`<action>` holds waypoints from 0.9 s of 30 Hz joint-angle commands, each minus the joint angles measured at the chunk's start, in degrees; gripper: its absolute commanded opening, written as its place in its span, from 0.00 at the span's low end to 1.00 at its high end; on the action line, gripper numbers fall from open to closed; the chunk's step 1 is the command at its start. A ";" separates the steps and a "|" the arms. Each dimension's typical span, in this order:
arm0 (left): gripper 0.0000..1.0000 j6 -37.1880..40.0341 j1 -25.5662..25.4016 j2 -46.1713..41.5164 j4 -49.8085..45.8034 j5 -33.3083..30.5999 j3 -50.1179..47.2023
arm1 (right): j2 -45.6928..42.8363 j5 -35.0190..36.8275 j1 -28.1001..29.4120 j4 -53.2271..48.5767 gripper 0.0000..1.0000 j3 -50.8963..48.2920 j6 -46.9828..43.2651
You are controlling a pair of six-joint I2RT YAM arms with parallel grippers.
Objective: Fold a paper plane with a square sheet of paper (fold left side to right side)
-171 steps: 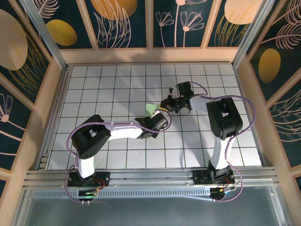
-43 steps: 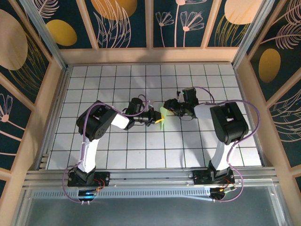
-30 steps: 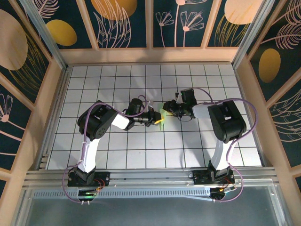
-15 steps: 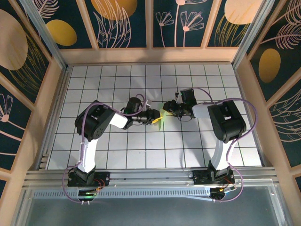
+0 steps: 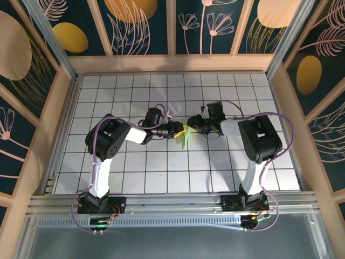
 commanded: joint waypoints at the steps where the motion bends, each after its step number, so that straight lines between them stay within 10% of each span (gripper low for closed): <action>1: 0.30 3.84 0.73 1.34 -4.25 -1.56 2.71 | 2.30 2.41 0.53 -2.83 0.39 1.05 -1.88; 27: 0.03 9.22 1.67 3.30 -11.58 -6.00 5.08 | 2.27 3.18 0.65 -4.24 0.39 1.44 -2.93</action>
